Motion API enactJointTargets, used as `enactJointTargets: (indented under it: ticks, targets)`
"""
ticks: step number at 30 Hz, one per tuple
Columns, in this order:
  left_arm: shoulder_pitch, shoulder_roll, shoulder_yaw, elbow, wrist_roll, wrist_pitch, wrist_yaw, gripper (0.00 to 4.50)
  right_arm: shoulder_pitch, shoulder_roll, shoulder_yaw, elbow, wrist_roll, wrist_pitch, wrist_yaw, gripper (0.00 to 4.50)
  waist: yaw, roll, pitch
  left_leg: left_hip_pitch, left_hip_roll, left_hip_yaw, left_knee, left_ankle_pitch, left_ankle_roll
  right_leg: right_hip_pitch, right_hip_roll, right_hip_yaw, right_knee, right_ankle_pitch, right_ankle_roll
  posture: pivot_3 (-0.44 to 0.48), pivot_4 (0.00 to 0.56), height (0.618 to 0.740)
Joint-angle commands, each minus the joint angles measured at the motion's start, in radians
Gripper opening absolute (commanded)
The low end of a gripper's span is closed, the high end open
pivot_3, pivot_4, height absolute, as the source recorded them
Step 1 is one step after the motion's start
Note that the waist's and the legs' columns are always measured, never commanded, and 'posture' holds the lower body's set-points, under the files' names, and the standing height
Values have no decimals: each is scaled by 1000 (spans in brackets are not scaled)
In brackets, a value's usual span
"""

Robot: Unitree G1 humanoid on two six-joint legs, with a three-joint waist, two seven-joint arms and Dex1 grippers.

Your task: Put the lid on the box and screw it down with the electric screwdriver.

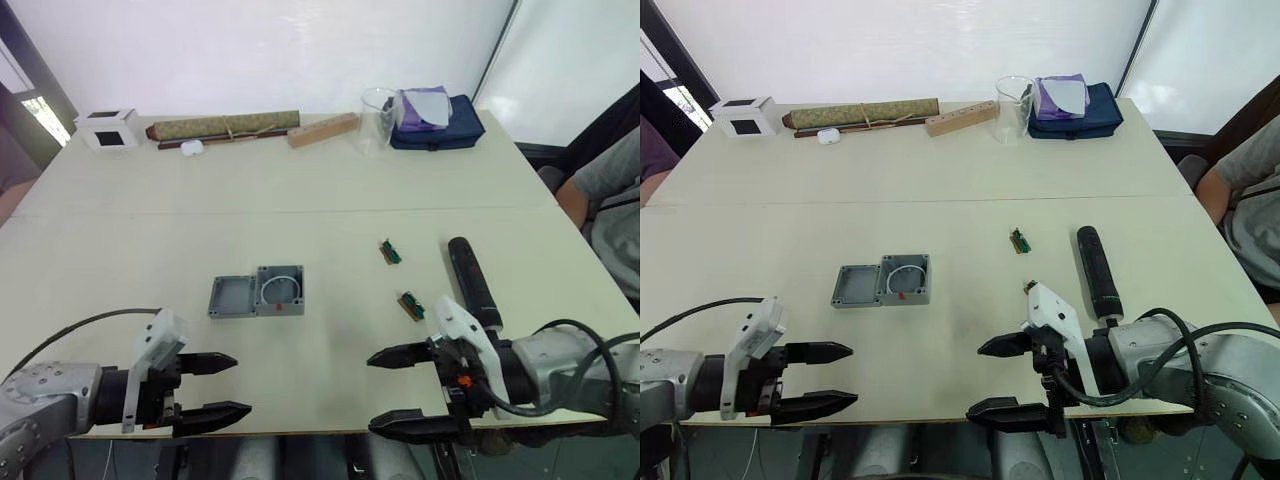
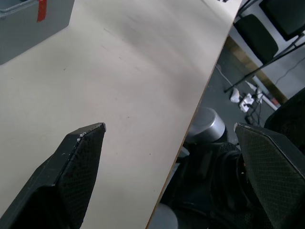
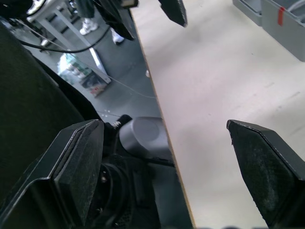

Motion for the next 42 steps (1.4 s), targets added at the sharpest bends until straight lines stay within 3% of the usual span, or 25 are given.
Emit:
enactJointTargets:
  ticks: [1, 14, 17, 21, 24, 26, 27, 29, 34, 42]
  targets:
    - [-3, -5, 20, -20, -7, -13, 5, 4444, -6, -3, 13, -20, -4, -5, 1, 4500, 0, 0, 0, 0, 0, 0, 0, 0, 0, 0, 0, 0, 0, 0, 0, 0, 150, 740]
    - [-6, 9, 24, -9, 24, -41, -5, 4444, 35, 17, 16, 1, -63, -58, 50, 4500, -1, 0, 0, 0, 0, 0, 0, 0, 0, 0, 0, 0, 0, 0, 0, 0, 150, 740]
    - [-40, 3, 22, 8, 64, -67, 26, 4444, -13, 25, 20, 36, -70, -51, 34, 4500, 0, 0, 0, 0, 0, 0, 0, 0, 0, 0, 0, 0, 0, 0, 0, 0, 150, 740]
    - [-173, 100, 15, 43, 97, -26, 45, 4444, -143, 35, 6, 102, 20, 21, -53, 4500, 0, 0, 0, 0, 0, 0, 1, 0, 0, 0, 1, 0, 2, 0, 0, 0, 150, 740]
    - [-346, 278, -87, 100, 173, -45, -56, 4444, -249, 66, 15, 110, 83, 37, -116, 4500, 0, -1, 1, -1, 0, -1, 1, 0, 0, -1, 2, 0, 1, 0, -1, 0, 150, 740]
    - [-480, 321, -171, 140, 215, -68, -90, 4444, -302, 91, 41, 100, 63, 33, -139, 4500, 0, -1, 1, -1, 0, -1, 1, 0, 0, -1, 2, 0, 2, 0, -1, 0, 150, 740]
    - [-613, 324, -278, 146, 274, -81, -127, 4444, -323, 107, 69, 82, 19, 22, -144, 4500, 0, 0, 1, -1, 0, -1, 1, 0, 0, -1, 1, 0, 1, 0, -1, 0, 150, 740]
    - [-832, 299, -481, 164, 423, -149, -215, 4444, -356, 141, 128, 64, -64, 6, -164, 4500, 4, -1, 1, -1, -1, -1, 0, 0, 0, -1, 1, 0, 1, 0, 0, 0, 150, 740]
    - [-1076, 161, -773, 270, 624, -170, -316, 4444, -285, 176, 208, 57, -234, -66, -160, 4500, -1, 0, 0, -3, -2, 0, 1, 0, 0, -1, 1, 1, 1, 2, 4, 0, 150, 740]
    - [-1156, 4, -930, 418, 803, -235, -360, 4444, -235, 239, 258, 33, -355, -95, -191, 4500, -4, -1, 1, -2, 0, -3, 2, 0, 1, -3, 5, 1, 6, 2, 5, 0, 150, 740]
